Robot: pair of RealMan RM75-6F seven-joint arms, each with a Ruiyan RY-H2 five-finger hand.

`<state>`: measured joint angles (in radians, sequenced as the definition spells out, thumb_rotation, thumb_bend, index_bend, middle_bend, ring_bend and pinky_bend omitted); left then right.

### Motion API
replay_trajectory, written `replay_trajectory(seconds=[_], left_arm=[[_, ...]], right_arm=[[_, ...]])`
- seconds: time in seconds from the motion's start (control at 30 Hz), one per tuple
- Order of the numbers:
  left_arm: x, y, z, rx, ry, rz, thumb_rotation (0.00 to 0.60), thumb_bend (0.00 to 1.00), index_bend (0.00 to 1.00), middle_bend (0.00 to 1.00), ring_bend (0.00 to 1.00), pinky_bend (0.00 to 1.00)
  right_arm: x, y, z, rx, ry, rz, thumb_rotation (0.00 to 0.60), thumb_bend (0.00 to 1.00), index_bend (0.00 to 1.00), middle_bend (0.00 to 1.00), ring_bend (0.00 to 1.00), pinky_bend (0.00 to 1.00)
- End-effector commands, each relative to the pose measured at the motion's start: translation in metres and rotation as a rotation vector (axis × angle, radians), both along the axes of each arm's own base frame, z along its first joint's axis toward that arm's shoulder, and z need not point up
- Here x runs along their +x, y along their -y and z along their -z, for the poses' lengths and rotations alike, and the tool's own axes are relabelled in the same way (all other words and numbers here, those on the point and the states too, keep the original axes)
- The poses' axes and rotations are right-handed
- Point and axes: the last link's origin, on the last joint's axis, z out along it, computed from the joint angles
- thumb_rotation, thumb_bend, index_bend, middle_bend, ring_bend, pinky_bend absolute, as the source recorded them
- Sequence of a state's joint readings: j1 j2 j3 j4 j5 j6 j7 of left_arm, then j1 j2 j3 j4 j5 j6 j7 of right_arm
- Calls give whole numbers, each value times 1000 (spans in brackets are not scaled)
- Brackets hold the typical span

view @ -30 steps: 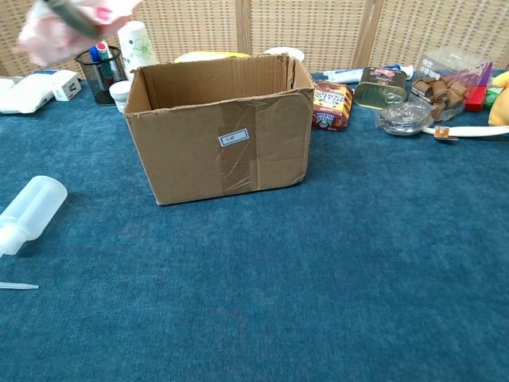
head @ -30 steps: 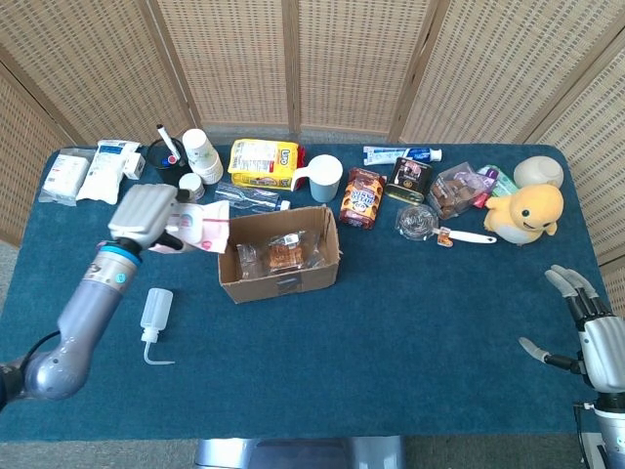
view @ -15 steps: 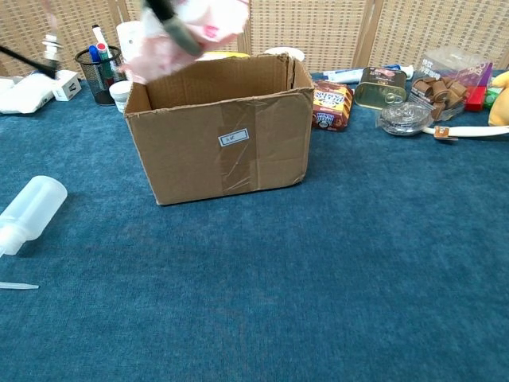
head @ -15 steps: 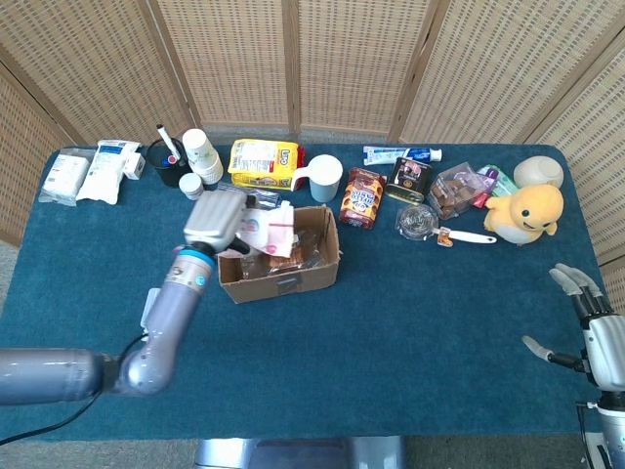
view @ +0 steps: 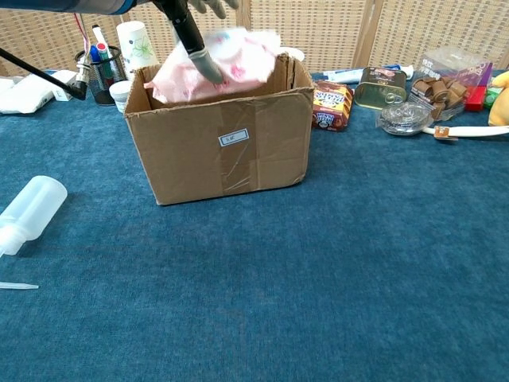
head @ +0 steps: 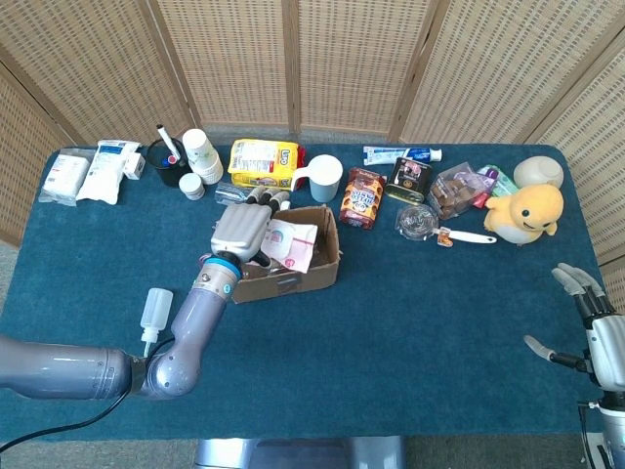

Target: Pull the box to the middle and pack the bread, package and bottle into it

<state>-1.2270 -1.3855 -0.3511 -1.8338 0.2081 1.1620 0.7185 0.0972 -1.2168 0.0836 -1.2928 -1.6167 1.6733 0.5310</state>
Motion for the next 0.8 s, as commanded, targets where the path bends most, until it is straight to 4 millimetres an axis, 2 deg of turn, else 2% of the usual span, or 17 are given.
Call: replay_trajectory(seconds=[0.03, 0.3, 0.43, 0.5, 0.73, 0.8], left_arm=[[-5, 0, -5, -11, 2, 9, 600, 43, 16, 0, 0, 294], [-23, 1, -22, -20, 3, 28, 600, 43, 4, 0, 0, 275], [-41, 7, -40, 19, -38, 129, 600, 43, 51, 0, 0, 376], [-60, 13, -50, 55, -63, 202, 600, 42, 61, 0, 0, 406], [-157, 41, -80, 78, -193, 317, 600, 40, 67, 0, 0, 419], [-179, 47, -87, 86, -208, 344, 600, 40, 67, 0, 0, 418]], right_arm=[[0, 0, 0, 2, -3, -2, 600, 0, 129, 128, 102, 288], [2, -1, 2, 4, -12, -8, 600, 0, 129, 129, 102, 288], [3, -1, 3, 5, -15, -11, 600, 0, 129, 128, 102, 288], [4, -2, 3, 5, -11, -13, 600, 0, 129, 128, 102, 288], [6, -2, 4, 7, -11, -23, 600, 0, 129, 128, 102, 288], [7, -2, 5, 11, -17, -24, 600, 0, 129, 128, 102, 288]])
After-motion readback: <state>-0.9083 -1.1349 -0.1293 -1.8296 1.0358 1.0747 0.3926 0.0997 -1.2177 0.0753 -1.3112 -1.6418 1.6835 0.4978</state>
